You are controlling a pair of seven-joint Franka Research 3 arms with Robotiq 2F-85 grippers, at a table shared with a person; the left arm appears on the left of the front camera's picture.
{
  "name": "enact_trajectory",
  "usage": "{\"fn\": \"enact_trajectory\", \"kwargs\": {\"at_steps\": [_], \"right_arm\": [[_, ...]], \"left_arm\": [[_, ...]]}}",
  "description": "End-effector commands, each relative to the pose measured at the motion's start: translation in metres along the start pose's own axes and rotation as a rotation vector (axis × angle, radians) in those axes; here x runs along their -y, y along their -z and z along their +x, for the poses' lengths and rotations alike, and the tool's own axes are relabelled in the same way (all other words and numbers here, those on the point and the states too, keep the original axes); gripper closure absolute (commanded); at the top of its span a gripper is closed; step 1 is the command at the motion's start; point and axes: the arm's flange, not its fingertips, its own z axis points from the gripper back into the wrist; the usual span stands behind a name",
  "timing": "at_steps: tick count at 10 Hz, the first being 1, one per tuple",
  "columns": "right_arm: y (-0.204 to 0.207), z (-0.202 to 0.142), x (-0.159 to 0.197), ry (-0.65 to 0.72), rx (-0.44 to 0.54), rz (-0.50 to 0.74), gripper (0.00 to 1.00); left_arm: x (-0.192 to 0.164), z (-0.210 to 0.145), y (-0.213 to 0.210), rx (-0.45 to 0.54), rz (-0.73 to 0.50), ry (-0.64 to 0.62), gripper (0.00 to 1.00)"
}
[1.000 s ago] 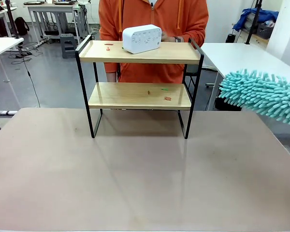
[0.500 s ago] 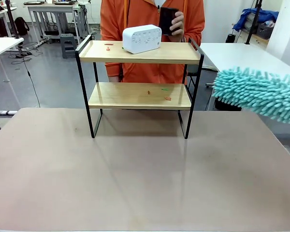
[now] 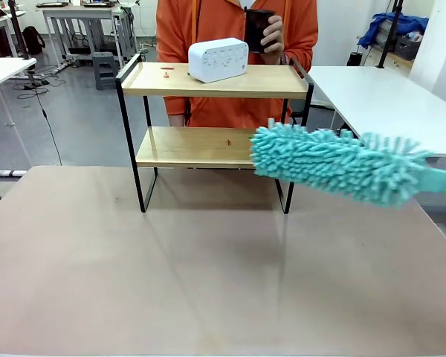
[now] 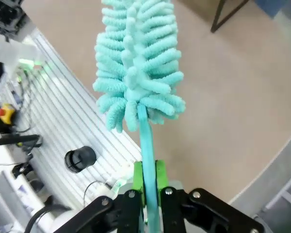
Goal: Clean the shelf.
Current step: Clean the specific tier of the Shelf with the Duster once objects are removed.
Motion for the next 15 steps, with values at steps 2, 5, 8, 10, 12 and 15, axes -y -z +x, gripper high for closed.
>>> {"fn": "enact_trajectory", "kwargs": {"at_steps": [2, 5, 8, 10, 12, 15], "right_arm": [[0.000, 0.000, 0.000, 0.000, 0.000, 0.000, 0.88], [0.013, 0.039, -0.006, 0.133, 0.101, -0.057, 0.88], [0.050, 0.080, -0.002, 0.250, 0.121, -0.147, 0.88], [0.067, 0.092, 0.002, 0.301, 0.123, -0.179, 0.88], [0.088, 0.109, 0.000, 0.364, 0.195, -0.227, 0.88], [0.137, 0.135, 0.002, 0.443, 0.233, -0.287, 0.88]], "left_arm": [[0.003, 0.001, 0.000, 0.006, -0.010, -0.009, 0.00], [0.003, 0.001, 0.000, 0.006, -0.010, -0.009, 0.00], [0.003, 0.001, 0.000, 0.006, -0.010, -0.009, 0.00], [0.003, 0.001, 0.000, 0.006, -0.010, -0.009, 0.00], [0.003, 0.001, 0.000, 0.006, -0.010, -0.009, 0.00], [0.003, 0.001, 0.000, 0.006, -0.010, -0.009, 0.00]]}}
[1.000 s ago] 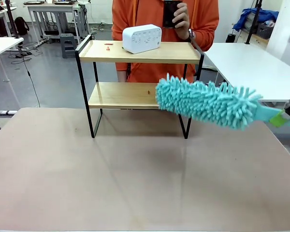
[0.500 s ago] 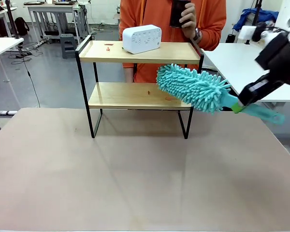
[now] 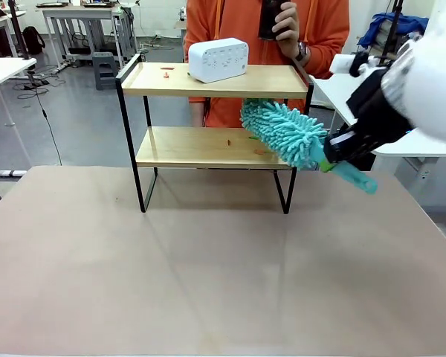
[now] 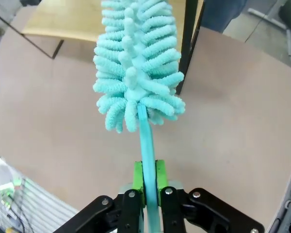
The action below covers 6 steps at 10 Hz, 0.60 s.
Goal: Clean the shelf.
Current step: Clean the specific tier of the Shelf with the Duster once objects are removed.
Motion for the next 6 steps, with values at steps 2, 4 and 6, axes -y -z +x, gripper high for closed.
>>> {"fn": "enact_trajectory", "kwargs": {"at_steps": [2, 4, 6], "right_arm": [[0.043, 0.014, -0.013, 0.113, 0.075, -0.061, 0.88], [0.060, 0.016, -0.015, 0.147, 0.067, -0.074, 0.88], [0.072, 0.018, -0.013, 0.167, 0.040, -0.090, 0.88]], "left_arm": [[0.003, 0.001, 0.001, 0.006, -0.010, -0.008, 0.00], [0.003, 0.001, 0.001, 0.006, -0.010, -0.008, 0.00], [0.003, 0.001, 0.001, 0.006, -0.010, -0.008, 0.00]]}}
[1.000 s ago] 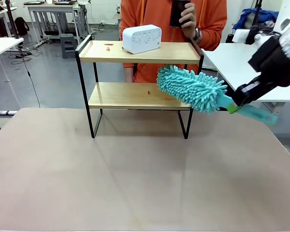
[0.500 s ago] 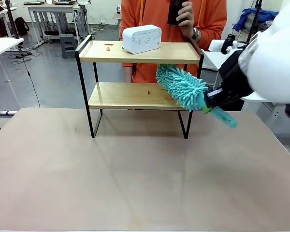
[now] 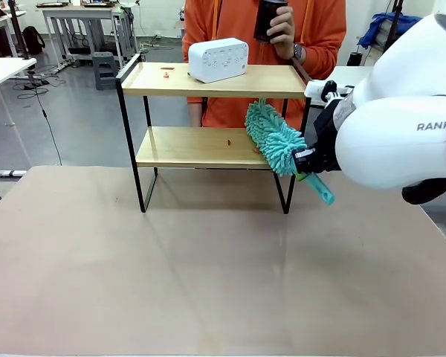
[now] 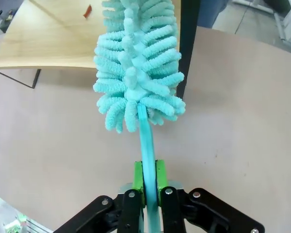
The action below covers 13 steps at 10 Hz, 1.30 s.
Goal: Clean the shelf.
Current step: Clean the specific tier of the Shelf with the Duster once objects are removed.
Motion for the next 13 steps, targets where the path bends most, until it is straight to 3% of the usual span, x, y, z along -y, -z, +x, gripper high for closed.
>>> {"fn": "enact_trajectory", "kwargs": {"at_steps": [1, 7, 9, 13], "right_arm": [[0.007, 0.008, -0.006, 0.028, 0.017, -0.042, 0.88], [0.001, 0.007, -0.015, -0.030, -0.043, 0.156, 0.88], [0.000, -0.002, -0.021, -0.102, -0.153, 0.268, 0.88], [-0.035, -0.016, -0.012, -0.330, -0.441, 0.719, 0.88]], "left_arm": [[0.003, 0.001, 0.001, 0.006, -0.010, -0.009, 0.00], [0.003, 0.001, 0.001, 0.006, -0.010, -0.009, 0.00], [0.003, 0.001, 0.001, 0.006, -0.010, -0.009, 0.00], [0.003, 0.001, 0.001, 0.006, -0.010, -0.009, 0.00]]}}
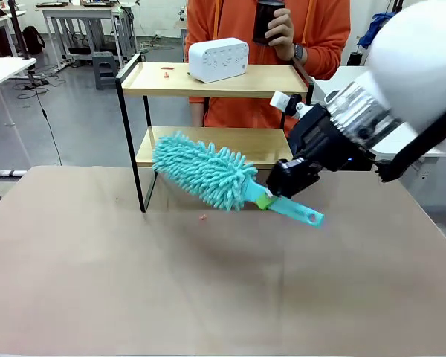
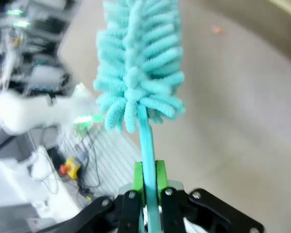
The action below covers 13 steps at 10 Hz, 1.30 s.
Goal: Clean the shelf.
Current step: Clean the specific tier of the Shelf with the Duster once objects are removed.
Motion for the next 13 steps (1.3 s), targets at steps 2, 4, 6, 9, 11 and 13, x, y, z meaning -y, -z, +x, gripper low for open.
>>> {"fn": "enact_trajectory", "kwargs": {"at_steps": [2, 4, 6, 9, 11, 13], "right_arm": [[-0.035, -0.013, 0.022, -0.031, -0.123, 0.119, 0.88], [-0.043, -0.020, 0.027, -0.046, -0.116, 0.144, 0.88], [-0.056, -0.029, 0.031, -0.088, -0.142, 0.183, 0.88], [-0.169, -0.109, 0.062, -0.103, -0.102, 0.205, 0.88], [-0.239, -0.192, 0.083, 0.040, 0.102, 0.159, 0.88], [-0.267, -0.267, 0.102, 0.217, 0.314, 0.074, 0.88]], "left_arm": [[0.003, 0.001, 0.001, 0.005, -0.010, -0.009, 0.00], [0.003, 0.001, 0.001, 0.005, -0.010, -0.009, 0.00], [0.003, 0.001, 0.001, 0.005, -0.010, -0.009, 0.00], [0.003, 0.001, 0.001, 0.005, -0.010, -0.009, 0.00], [0.003, 0.001, 0.001, 0.005, -0.010, -0.009, 0.00], [0.003, 0.001, 0.001, 0.005, -0.010, -0.009, 0.00]]}}
